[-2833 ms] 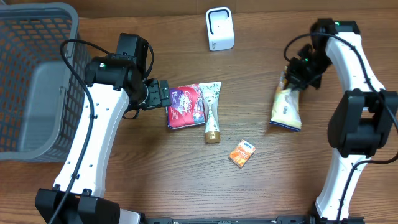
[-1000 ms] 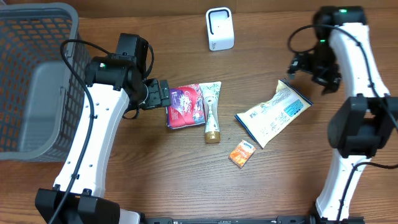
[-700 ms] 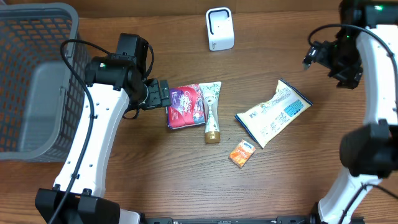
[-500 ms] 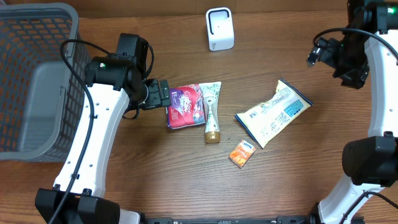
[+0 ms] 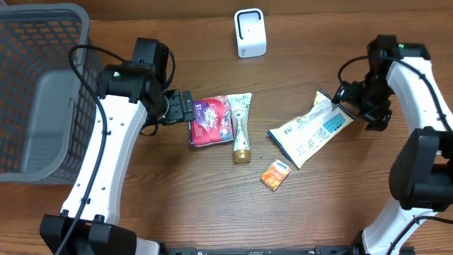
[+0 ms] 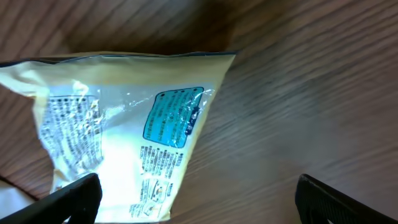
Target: Scan the item barcode
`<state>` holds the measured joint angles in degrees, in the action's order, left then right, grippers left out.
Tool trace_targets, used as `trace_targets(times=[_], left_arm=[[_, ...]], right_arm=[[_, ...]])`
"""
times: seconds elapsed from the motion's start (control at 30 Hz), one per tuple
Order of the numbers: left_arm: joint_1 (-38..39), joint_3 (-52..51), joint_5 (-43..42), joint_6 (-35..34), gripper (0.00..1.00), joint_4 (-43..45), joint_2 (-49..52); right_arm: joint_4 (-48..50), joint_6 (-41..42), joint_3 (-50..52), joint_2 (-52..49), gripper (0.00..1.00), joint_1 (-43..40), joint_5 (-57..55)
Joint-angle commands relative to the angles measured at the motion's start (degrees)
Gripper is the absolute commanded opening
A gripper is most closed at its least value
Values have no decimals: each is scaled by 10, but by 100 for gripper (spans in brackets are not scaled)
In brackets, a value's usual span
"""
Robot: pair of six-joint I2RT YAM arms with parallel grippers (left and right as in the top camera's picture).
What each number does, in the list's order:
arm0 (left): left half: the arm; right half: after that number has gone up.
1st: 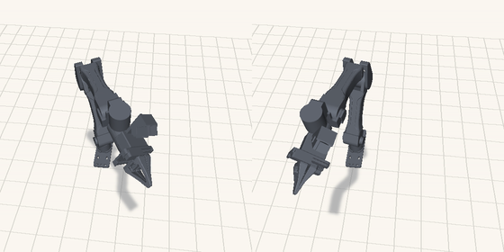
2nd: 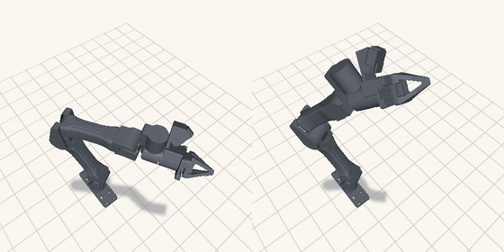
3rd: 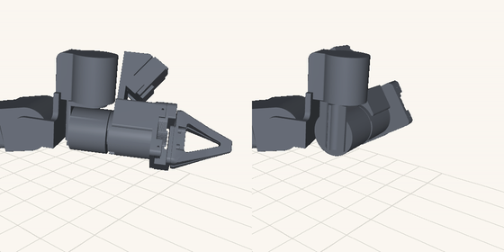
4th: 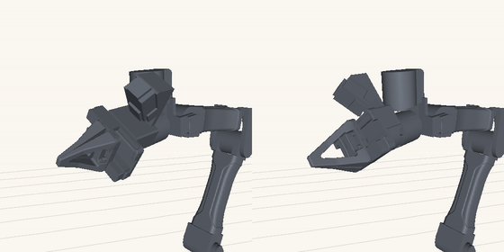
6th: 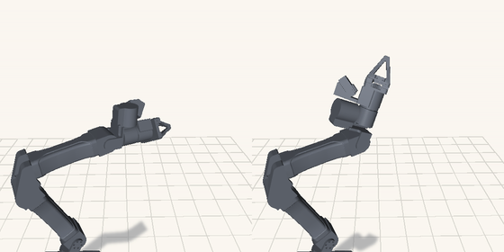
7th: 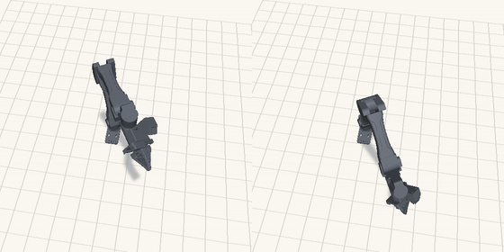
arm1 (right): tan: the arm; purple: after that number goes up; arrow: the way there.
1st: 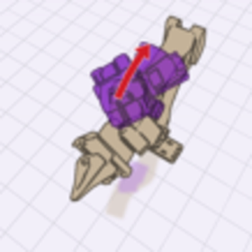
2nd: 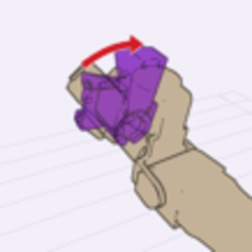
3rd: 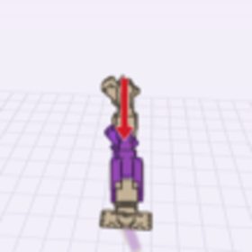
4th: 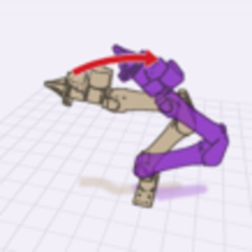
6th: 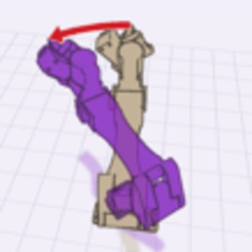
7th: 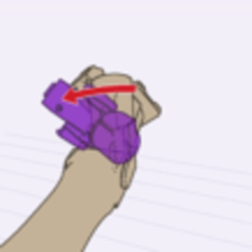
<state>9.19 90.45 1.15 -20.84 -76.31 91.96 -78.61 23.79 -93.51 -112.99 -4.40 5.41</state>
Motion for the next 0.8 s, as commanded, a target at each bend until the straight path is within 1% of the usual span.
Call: trace_targets(times=[0.0, 0.07, 0.2, 0.47, 0.53, 0.57, 0.67, 0.7, 0.73, 0.77], left_arm=[[2, 4, 5, -6, 100, 1, -1], [2, 4, 5, -6, 100, 1, -1], [2, 4, 5, -6, 100, 1, -1], [2, 4, 5, -6, 100, 1, -1], [2, 4, 5, -6, 100, 1, -1], [2, 4, 5, -6, 100, 1, -1], [2, 4, 5, -6, 100, 1, -1], [2, 4, 5, -6, 100, 1, -1], [2, 4, 5, -6, 100, 1, -1], [2, 4, 5, -6, 100, 1, -1]], right_arm=[[47, -9, 50, 0, 100, 0, 33], [75, 4, 73, 0, 100, 0, 37], [136, 2, 115, 0, 100, 0, 87], [240, 24, 195, 0, 100, 0, 104], [266, 38, 213, 0, 98, 1, 104], [282, 44, 223, -1, 91, 1, 103], [317, 46, 242, -1, 77, 2, 103], [329, 46, 248, 0, 70, 2, 103], [336, 46, 251, -1, 65, 2, 103], [338, 46, 251, -1, 63, 2, 104]])
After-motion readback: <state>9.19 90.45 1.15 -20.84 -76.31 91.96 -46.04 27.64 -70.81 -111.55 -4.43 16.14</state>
